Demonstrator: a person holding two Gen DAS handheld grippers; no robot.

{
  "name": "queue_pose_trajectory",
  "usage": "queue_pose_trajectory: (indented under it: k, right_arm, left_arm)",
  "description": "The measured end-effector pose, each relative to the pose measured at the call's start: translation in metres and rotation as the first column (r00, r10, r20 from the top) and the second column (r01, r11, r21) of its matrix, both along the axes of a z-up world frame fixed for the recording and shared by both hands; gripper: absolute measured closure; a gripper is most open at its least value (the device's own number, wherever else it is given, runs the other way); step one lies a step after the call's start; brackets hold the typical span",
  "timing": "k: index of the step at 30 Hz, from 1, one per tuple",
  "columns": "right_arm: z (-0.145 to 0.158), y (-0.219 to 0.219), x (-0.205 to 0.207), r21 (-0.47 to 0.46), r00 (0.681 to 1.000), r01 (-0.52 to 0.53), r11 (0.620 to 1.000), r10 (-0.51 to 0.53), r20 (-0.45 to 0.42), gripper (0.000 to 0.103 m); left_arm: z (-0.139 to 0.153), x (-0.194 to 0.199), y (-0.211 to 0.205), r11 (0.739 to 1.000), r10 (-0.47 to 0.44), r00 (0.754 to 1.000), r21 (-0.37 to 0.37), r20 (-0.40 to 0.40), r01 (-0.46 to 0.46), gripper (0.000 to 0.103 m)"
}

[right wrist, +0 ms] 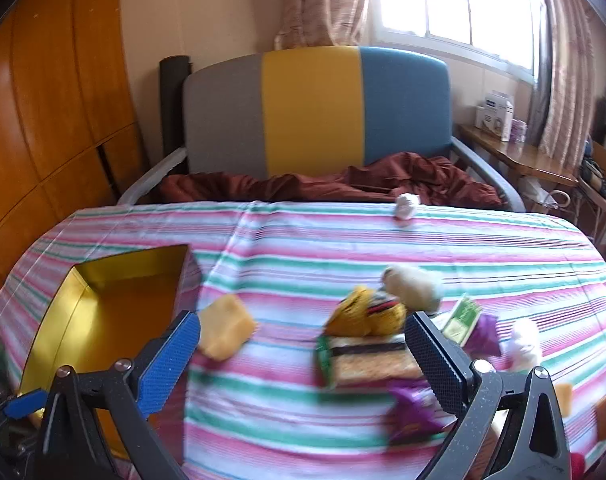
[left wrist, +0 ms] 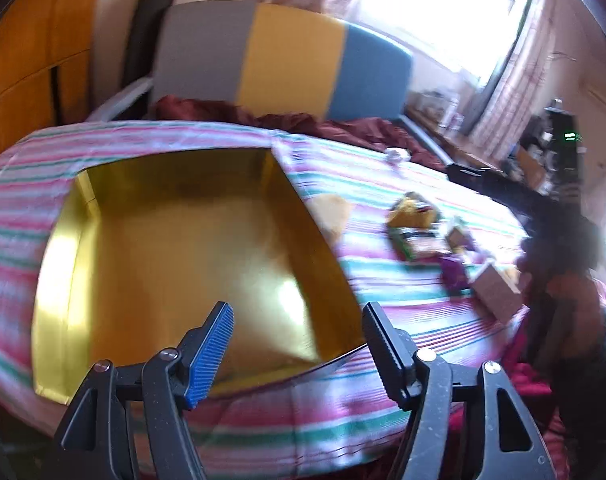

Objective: Organize objects

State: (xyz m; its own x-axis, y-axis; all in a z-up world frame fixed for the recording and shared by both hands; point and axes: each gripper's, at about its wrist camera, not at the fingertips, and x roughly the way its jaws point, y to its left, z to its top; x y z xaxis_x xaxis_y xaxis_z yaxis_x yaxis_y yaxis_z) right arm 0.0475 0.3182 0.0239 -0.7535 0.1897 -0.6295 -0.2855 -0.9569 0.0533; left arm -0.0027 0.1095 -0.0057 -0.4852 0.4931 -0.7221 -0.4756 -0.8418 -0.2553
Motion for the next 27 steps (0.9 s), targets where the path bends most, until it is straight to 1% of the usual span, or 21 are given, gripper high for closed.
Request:
queue_pose_trajectory:
  k: [3,6,8,11,12,14,17,18,20,22,24,26,27]
  right_arm:
    - [-0.002,0.030,-0.006,0.030,0.999,0.046,0.998,-0.046,0.005,0.000]
    - [-0.009,0.054,-0.011,0.027,0.998,0.060,0.998,-0.060,0.011,0.000]
    - [-0.015,0.066,-0.011,0.010,0.998,0.058,0.998,-0.058,0.003,0.000]
    - [-0.022,0.079,-0.010,-0.043,0.998,0.053,0.998,-0.053,-0.012,0.000]
    - [-0.025,0.081,-0.011,-0.060,0.999,0.053,0.997,-0.053,-0.007,0.000]
    - [-0.027,0.086,-0.013,-0.098,0.999,0.044,0.994,-0.044,-0.003,0.000]
    - [-0.021,0.085,-0.010,-0.105,0.999,0.029,0.994,-0.032,-0.028,0.000]
    - [-0.020,0.086,-0.008,-0.107,0.999,0.027,0.994,-0.031,-0.034,0.000]
    - [-0.018,0.087,-0.007,-0.128,0.999,0.022,0.992,-0.028,-0.042,0.000]
    - [-0.018,0.088,-0.007,-0.143,0.999,0.016,0.990,-0.022,-0.040,0.000]
    - [-0.018,0.089,-0.007,-0.154,0.999,0.014,0.988,-0.019,-0.037,0.000]
    - [-0.017,0.091,-0.007,-0.161,0.999,0.012,0.987,-0.019,-0.038,0.000]
    - [-0.017,0.091,-0.006,-0.164,0.999,0.011,0.986,-0.018,-0.038,0.000]
  left_arm:
    - [0.007,-0.014,0.024,0.997,-0.067,0.998,-0.047,-0.014,0.066,0.035]
    - [0.011,-0.036,0.052,0.987,-0.128,0.992,-0.095,0.006,0.128,0.035]
    - [0.011,-0.051,0.072,0.975,-0.179,0.984,-0.132,0.020,0.180,0.035]
    - [0.010,-0.069,0.108,0.938,-0.280,0.960,-0.208,0.013,0.277,0.035]
    - [0.007,-0.073,0.119,0.921,-0.314,0.949,-0.238,0.011,0.308,0.035]
    - [-0.003,-0.087,0.143,0.882,-0.375,0.926,-0.290,0.048,0.373,0.035]
    - [-0.021,-0.104,0.165,0.838,-0.412,0.905,-0.347,0.104,0.422,0.035]
    - [-0.027,-0.110,0.169,0.826,-0.416,0.902,-0.366,0.118,0.428,0.035]
    - [-0.040,-0.121,0.177,0.797,-0.432,0.887,-0.390,0.165,0.461,0.036]
    - [-0.050,-0.129,0.180,0.781,-0.427,0.885,-0.418,0.185,0.464,0.036]
    - [-0.057,-0.134,0.181,0.764,-0.434,0.876,-0.431,0.210,0.481,0.036]
    - [-0.062,-0.137,0.182,0.757,-0.428,0.878,-0.446,0.216,0.478,0.036]
    - [-0.066,-0.138,0.182,0.751,-0.428,0.875,-0.448,0.227,0.484,0.036]
